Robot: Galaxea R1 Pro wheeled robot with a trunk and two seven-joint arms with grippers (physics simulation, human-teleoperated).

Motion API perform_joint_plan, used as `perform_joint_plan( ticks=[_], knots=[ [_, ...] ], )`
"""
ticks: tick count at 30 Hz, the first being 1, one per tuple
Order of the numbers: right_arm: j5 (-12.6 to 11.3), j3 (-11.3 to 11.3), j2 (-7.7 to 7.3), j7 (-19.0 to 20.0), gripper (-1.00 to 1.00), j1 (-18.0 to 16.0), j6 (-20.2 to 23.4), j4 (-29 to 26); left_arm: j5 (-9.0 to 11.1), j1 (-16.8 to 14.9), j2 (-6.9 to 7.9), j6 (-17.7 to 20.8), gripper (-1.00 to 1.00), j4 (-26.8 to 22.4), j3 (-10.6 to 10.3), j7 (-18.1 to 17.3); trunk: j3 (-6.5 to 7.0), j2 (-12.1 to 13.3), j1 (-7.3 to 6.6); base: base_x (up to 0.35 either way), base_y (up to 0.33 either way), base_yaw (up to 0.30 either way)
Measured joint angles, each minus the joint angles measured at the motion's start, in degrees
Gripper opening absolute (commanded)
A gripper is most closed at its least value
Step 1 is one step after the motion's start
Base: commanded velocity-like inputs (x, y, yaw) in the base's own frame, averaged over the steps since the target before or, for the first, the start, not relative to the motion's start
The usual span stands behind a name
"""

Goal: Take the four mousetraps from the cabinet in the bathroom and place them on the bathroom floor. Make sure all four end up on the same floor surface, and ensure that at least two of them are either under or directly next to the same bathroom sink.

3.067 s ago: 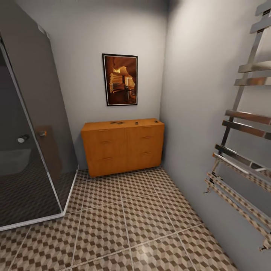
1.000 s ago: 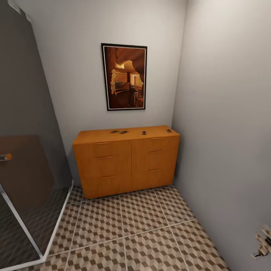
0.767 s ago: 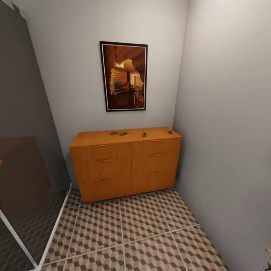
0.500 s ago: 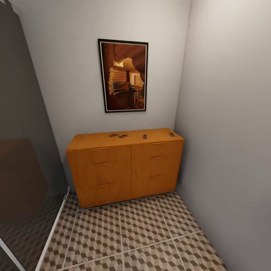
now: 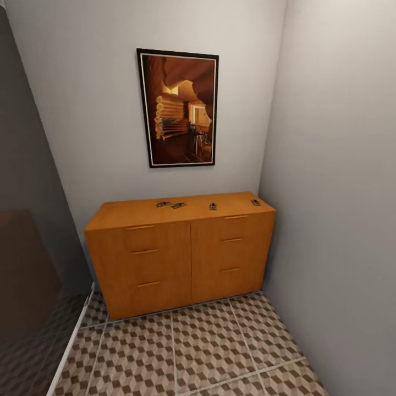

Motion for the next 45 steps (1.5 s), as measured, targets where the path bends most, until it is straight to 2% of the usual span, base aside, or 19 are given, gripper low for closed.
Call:
perform_joint_plan(
  ticks=[45],
  knots=[
    [-0.2, -0.1, 0.01, 0.0, 1.00, 0.0, -0.1, 0.0, -0.1, 0.0, 0.08, -0.3, 1.00, 0.0, 0.0, 0.0, 0.00, 0.0, 0.00, 0.324, 0.000, 0.000]
  ],
)
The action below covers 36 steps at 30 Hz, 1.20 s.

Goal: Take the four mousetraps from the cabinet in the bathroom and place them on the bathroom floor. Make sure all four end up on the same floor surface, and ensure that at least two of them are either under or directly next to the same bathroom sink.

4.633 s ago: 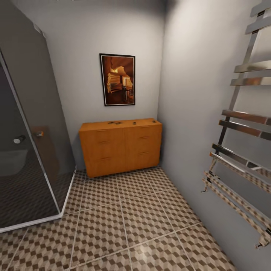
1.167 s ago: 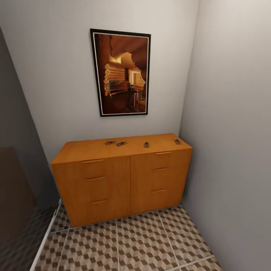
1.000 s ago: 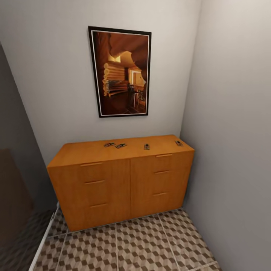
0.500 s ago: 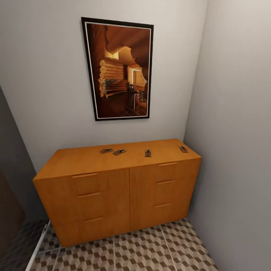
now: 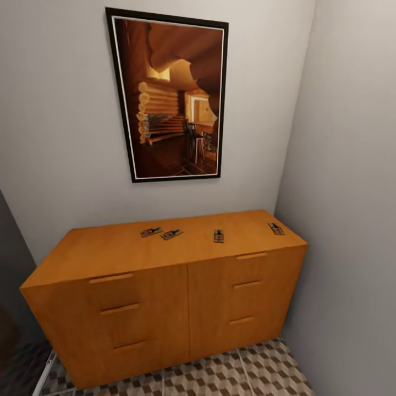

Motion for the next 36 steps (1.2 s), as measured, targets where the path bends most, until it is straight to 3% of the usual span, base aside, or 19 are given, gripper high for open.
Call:
perform_joint_plan(
  ticks=[13, 36],
  knots=[
    [-0.1, 0.0, 0.04, 0.0, 1.00, 0.0, 0.0, 0.0, -0.1, 0.0, 0.00, -0.1, 1.00, 0.0, 0.0, 0.0, 0.00, 0.0, 0.02, 0.222, 0.000, 0.000],
    [-0.1, -0.1, 0.04, 0.0, 1.00, 0.0, 0.0, 0.0, -0.1, 0.0, 0.00, -0.1, 1.00, 0.0, 0.0, 0.0, 0.00, 0.0, 0.03, 0.017, 0.000, 0.000]
  ],
)
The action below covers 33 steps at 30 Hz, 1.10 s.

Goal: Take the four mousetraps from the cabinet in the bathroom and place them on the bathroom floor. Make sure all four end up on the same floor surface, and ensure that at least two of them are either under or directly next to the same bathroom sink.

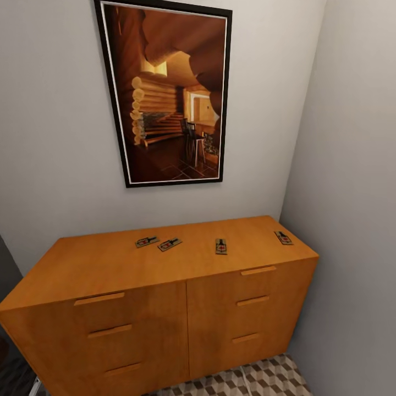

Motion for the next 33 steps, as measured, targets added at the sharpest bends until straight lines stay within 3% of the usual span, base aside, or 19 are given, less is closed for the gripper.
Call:
perform_joint_plan(
  ticks=[33],
  knots=[
    [0.0, 0.0, -0.04, 0.0, 1.00, 0.0, 0.1, 0.0, -0.1, 0.0, 0.00, -0.1, 1.00, 0.0, 0.0, -0.1, 0.00, 0.0, 0.00, 0.000, 0.000, 0.000]
  ],
)
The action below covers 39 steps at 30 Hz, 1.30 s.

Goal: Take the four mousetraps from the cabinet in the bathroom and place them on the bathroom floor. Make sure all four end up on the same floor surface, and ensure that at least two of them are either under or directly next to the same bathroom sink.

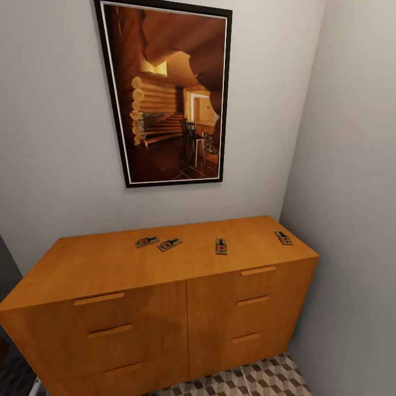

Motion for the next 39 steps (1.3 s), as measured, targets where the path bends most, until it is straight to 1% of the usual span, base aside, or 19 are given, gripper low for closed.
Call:
perform_joint_plan(
  ticks=[39],
  knots=[
    [0.2, 0.1, -0.01, 0.0, 1.00, 0.0, 0.0, 0.0, 0.0, 0.0, 0.00, 0.0, 1.00, 0.0, 0.0, 0.0, 0.00, 0.0, 0.00, 0.000, 0.000, 0.000]
  ],
)
